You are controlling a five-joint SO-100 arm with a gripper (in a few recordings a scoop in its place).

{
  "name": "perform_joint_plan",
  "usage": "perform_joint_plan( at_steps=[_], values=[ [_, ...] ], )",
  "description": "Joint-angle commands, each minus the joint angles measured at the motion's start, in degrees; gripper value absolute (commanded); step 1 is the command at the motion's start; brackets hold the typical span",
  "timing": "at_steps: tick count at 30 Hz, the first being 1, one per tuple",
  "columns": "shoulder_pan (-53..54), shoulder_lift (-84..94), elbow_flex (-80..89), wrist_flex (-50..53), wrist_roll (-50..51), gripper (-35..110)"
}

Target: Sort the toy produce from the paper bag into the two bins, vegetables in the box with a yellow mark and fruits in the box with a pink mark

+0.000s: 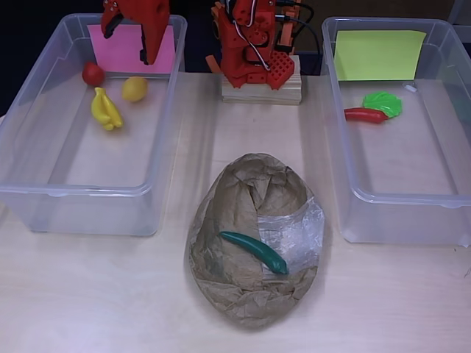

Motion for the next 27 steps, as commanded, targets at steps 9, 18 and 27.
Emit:
perform_joint_plan(
  at_steps=[9,18,27],
  values=[
    [-6.9,-1.8,-15.1,10.0,0.3,46],
    [-25.7,-8.3,-33.4,20.1,2.8,45],
    [-42.1,-18.2,-47.2,21.3,4.8,43]
  ],
)
